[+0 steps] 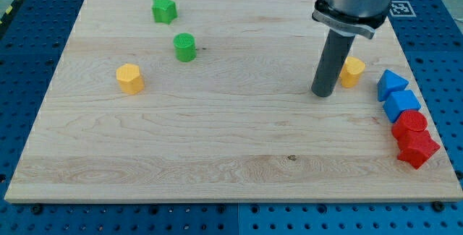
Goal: Push the yellow heart close to the blue triangle
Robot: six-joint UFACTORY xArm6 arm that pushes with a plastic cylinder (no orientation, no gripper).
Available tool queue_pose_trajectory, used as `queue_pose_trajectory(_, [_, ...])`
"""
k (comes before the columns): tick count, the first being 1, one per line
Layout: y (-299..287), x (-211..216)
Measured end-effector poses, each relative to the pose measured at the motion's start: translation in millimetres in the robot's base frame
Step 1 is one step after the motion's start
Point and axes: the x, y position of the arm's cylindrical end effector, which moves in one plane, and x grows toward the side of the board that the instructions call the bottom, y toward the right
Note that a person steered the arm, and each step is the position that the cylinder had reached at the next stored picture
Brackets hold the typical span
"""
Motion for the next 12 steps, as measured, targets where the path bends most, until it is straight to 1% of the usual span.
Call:
queue_pose_trajectory(4, [-0.5,6.4])
queue_pose_trajectory(5, [1.4,2.7])
queue_pose_trajectory(7, [28.2,-32.8])
queue_pose_trajectory(8, [34.9,-32.8])
queue_pose_trajectory(9, [18.7,-14.8])
queue_pose_trajectory(10, [31.9,-17.9])
queue_pose_trajectory(11, [53.1,-42.2])
queue_pose_trajectory(12, [56.4,-42.6])
